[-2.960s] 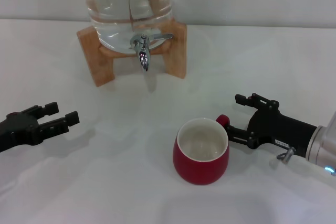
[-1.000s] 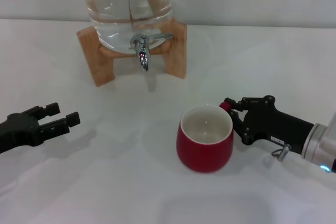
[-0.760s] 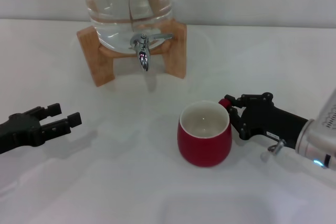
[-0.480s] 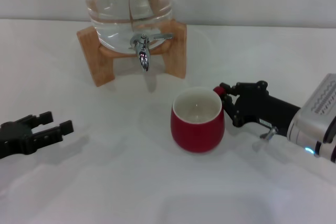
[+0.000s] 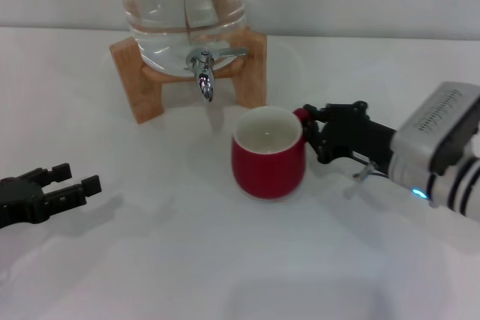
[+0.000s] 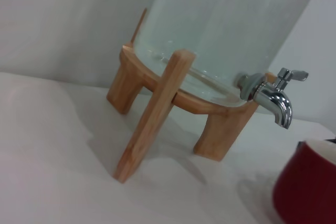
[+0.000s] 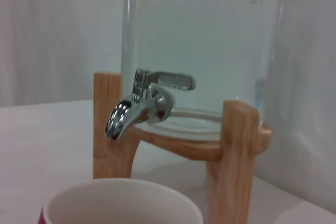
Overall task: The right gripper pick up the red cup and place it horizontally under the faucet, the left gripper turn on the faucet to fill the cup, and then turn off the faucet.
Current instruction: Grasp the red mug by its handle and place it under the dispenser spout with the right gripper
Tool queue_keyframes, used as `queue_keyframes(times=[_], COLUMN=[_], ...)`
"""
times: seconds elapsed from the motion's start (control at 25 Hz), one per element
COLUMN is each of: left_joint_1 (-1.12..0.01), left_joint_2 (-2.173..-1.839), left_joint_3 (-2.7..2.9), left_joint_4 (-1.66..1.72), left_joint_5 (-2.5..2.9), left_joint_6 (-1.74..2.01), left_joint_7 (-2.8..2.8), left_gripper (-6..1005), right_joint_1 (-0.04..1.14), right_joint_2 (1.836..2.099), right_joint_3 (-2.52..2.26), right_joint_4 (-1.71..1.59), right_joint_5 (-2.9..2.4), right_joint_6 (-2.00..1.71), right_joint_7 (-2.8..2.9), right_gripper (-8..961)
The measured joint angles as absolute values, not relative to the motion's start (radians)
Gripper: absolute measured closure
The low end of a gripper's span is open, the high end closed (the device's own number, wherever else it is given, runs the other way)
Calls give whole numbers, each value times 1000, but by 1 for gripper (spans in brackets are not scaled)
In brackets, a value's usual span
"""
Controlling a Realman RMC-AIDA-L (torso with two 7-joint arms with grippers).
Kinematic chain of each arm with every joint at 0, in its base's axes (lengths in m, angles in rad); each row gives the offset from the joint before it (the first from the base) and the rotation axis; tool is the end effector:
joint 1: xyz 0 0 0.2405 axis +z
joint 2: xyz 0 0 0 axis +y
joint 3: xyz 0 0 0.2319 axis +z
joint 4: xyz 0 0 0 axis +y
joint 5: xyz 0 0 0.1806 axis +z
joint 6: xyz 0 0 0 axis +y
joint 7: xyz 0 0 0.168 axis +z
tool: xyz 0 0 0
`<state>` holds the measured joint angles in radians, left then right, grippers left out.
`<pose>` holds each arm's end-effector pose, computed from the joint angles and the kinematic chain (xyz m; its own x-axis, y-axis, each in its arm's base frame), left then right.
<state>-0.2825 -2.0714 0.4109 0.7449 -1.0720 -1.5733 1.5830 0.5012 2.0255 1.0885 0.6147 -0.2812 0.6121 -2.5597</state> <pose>-0.3076 0.2564 0.0385 0.5210 0.5704 0.6349 0.8235 -0.5315 -0.1983 0.1855 0.3493 -0.0813 0.8690 -0.0911 -0.4863 -0.3929 -0.7244 -0.5664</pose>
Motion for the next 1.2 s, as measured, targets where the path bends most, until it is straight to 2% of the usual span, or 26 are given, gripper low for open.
queue_keyframes(times=[0.68,1.2], left_joint_1=[-288,-290], left_joint_2=[-2074,-2074], left_joint_3=[413,413], left_joint_4=[746,745], left_joint_5=[-1077,-1080], left_joint_6=[-1581,-1583], left_joint_7=[1587,1587], left_gripper=[114,114], right_joint_1=[713,768], right_joint_2=[2028,2028], right_joint_3=[868,788], right_joint_4=[602,611], right_joint_5=[12,79], right_joint_6=[372,286], right_joint_7=[-2573,-2589], right_gripper=[837,837])
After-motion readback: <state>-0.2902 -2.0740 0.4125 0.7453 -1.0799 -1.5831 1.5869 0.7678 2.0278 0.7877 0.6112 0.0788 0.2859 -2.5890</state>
